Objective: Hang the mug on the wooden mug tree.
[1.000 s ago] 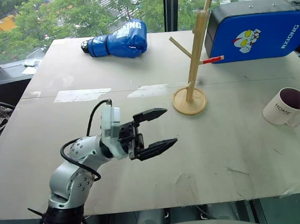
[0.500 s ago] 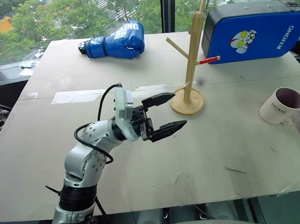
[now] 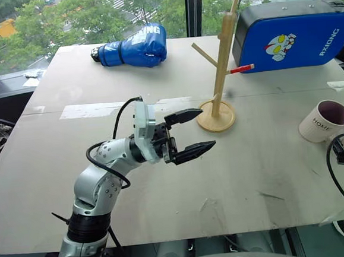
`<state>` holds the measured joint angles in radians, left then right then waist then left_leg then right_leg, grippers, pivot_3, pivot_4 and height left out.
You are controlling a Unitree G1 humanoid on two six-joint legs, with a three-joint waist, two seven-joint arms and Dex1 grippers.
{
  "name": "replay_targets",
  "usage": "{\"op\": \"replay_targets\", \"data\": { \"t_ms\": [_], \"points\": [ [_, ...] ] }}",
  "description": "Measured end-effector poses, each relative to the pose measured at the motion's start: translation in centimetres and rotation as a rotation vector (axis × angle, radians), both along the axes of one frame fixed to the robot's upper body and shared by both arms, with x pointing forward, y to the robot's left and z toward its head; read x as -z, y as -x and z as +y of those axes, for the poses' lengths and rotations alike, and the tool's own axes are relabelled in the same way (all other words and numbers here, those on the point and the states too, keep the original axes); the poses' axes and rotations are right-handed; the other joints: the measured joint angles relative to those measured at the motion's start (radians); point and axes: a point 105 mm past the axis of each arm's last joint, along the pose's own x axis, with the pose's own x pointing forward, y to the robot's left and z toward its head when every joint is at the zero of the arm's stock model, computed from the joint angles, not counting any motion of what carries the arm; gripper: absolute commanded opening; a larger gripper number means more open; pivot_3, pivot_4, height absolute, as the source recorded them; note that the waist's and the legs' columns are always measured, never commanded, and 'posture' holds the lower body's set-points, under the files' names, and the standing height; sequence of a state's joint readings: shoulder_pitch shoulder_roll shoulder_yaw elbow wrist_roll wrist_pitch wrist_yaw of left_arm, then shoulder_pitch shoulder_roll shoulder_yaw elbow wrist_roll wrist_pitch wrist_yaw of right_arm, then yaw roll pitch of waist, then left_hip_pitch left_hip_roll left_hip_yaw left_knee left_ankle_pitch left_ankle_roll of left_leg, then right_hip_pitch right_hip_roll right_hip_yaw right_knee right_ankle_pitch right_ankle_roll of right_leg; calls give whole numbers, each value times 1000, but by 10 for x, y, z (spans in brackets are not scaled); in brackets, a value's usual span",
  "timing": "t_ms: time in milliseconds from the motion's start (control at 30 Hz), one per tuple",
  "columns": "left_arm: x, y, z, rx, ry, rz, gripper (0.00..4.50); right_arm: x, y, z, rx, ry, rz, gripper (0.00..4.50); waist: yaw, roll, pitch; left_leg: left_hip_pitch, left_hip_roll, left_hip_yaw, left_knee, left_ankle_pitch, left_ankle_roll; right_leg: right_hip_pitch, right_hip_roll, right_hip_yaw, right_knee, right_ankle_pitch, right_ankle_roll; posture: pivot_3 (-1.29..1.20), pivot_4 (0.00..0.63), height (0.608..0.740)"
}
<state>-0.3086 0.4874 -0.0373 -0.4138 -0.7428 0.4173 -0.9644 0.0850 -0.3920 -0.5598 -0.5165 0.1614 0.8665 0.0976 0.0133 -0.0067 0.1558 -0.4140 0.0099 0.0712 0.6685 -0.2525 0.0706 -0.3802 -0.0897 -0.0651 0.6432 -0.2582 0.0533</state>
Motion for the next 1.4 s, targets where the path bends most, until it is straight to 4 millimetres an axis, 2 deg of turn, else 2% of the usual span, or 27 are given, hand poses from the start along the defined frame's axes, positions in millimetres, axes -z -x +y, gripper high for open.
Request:
{"op": "replay_targets", "data": {
  "t_ms": [33, 67, 300, 400, 533, 633, 667, 733, 833, 933, 1067, 1200, 1400],
  "points": [
    [-1, 1, -1, -1, -1, -5, 4500, 2, -7, -3, 10, -3, -18, 3487, 0, 0, 0, 0, 0, 0, 0, 0, 0, 0, 0, 0, 0, 0, 0, 0, 150, 731],
    [-1, 2, -1, -2, -3, -4, 4500, 3, -9, -4, 16, 2, -19, 3251, 0, 0, 0, 0, 0, 0, 0, 0, 0, 0, 0, 0, 0, 0, 0, 0, 150, 731],
    [4, 7, 1, 1, -31, 13, 4500, 22, -32, -11, 22, -17, -31, 38, -1, 1, 0, 0, 0, 1, 0, 0, 0, 0, 0, 0, 0, 0, 0, 0, 150, 731],
    [7, 8, 3, 4, -42, 28, 4500, 8, -40, -11, -5, 32, -80, 38, 2, 1, -1, 0, 0, 0, 0, 0, 0, 0, 0, 0, 0, 0, 0, 0, 150, 731],
    [8, 8, 6, -5, -45, 33, 4500, 10, -39, -9, -45, 47, -70, 38, 0, 1, 0, 0, 0, 0, 0, 0, 0, 0, 0, 0, 0, 0, 0, 0, 150, 731],
    [10, 10, 10, -3, -44, 46, 4500, 3, -39, 2, -165, 41, -81, 38, -1, 2, 0, 0, 0, 0, 0, 0, 0, 0, 0, 0, 0, 0, 0, 0, 150, 731],
    [12, 11, 12, -3, -47, 55, 4500, -3, -40, 10, -227, 33, -94, 38, -4, 3, 1, 0, 0, 1, 0, 0, 0, 0, 0, 1, 0, 0, 0, 0, 150, 731],
    [16, 12, 15, -11, -46, 70, 4500, -27, -45, 38, -414, 35, -152, 38, -11, 5, 2, 0, 1, 1, 0, 0, 0, 0, 0, 1, 0, 0, 0, 0, 150, 731],
    [14, 11, 21, -43, -11, 77, 4500, -53, -51, 65, -589, 42, -213, 38, -10, 5, 2, 0, 1, 0, 0, 0, 0, 0, 0, 2, 0, 0, 0, 0, 150, 731],
    [21, 13, 37, -95, 27, 116, 4500, -86, -57, 100, -841, 68, -242, 38, -16, 4, 2, 0, 1, 0, 0, 0, 0, 0, -1, 2, 0, 0, 0, 0, 150, 731],
    [29, 18, 51, -129, 39, 135, 4500, -119, -74, 128, -1070, 148, -217, 38, -16, 3, 3, 0, 1, -1, 0, 0, 0, 0, -2, 1, -1, 0, -1, 0, 150, 731],
    [32, 20, 60, -154, 45, 147, 4500, -135, -97, 148, -1210, 154, -171, 38, -16, 3, 3, -1, 1, -1, 0, 0, 1, 0, -7, 0, -1, 0, -2, 0, 150, 731],
    [35, 23, 66, -206, 83, 161, 4500, -135, -128, 168, -1340, 208, -63, 38, -22, 2, 4, -2, -1, -1, 0, -1, 1, -1, -10, -2, -1, 0, -1, 0, 150, 731]
  ]
}}
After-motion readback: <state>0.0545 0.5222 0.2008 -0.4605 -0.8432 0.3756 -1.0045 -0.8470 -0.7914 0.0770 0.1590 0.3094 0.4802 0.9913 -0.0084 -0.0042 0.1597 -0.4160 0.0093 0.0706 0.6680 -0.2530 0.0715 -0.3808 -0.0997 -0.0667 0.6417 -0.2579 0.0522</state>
